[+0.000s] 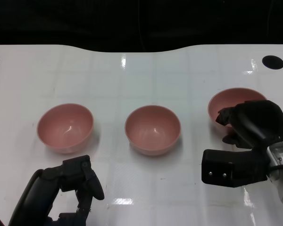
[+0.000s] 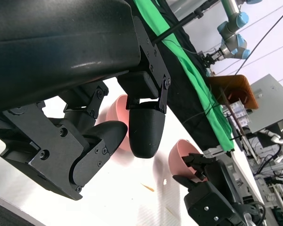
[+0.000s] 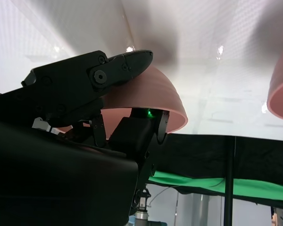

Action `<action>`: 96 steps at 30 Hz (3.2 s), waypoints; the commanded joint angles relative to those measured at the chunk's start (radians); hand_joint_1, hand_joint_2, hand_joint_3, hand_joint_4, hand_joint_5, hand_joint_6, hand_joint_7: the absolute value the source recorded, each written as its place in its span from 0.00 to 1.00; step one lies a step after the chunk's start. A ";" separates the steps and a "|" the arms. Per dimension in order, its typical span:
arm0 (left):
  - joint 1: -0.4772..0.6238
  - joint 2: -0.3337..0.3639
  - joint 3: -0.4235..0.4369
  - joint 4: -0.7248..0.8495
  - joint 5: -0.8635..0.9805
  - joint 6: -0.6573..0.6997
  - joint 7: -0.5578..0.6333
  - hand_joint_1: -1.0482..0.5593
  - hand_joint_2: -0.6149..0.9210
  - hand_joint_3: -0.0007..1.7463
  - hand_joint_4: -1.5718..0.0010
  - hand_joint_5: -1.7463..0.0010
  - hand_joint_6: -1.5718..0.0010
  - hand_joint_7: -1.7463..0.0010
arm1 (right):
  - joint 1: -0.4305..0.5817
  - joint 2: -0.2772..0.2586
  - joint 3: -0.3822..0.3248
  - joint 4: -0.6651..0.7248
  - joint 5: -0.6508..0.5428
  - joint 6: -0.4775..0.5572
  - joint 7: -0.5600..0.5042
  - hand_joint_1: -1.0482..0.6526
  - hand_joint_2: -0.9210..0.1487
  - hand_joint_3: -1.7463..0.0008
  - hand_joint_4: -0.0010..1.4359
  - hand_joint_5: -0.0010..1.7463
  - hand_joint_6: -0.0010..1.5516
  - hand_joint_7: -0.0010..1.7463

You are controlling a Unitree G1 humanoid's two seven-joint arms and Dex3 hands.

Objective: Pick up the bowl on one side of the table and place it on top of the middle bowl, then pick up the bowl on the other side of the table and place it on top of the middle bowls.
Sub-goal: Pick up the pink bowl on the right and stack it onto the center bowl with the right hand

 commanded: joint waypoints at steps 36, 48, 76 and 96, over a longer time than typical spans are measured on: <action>0.019 -0.021 -0.005 0.009 0.038 -0.040 0.020 0.59 0.61 0.84 0.47 0.01 0.48 0.14 | -0.007 0.108 0.011 -0.332 0.141 -0.222 0.045 0.46 0.57 0.24 0.72 1.00 0.47 1.00; 0.031 -0.031 -0.016 -0.012 0.063 -0.038 0.026 0.59 0.63 0.81 0.48 0.01 0.49 0.14 | -0.020 0.144 0.045 -0.240 0.141 -0.263 0.079 0.47 0.58 0.30 0.70 1.00 0.63 0.64; 0.058 -0.042 -0.040 -0.050 0.086 -0.009 0.046 0.57 0.64 0.80 0.46 0.00 0.48 0.15 | -0.086 0.191 0.100 0.078 0.124 -0.370 0.000 0.45 0.27 0.66 0.55 0.82 0.64 0.23; 0.061 -0.037 -0.038 -0.052 0.106 -0.012 0.050 0.57 0.62 0.80 0.45 0.00 0.47 0.16 | -0.091 0.162 0.147 0.025 0.064 -0.319 0.080 0.26 0.00 0.88 0.05 0.36 0.24 0.00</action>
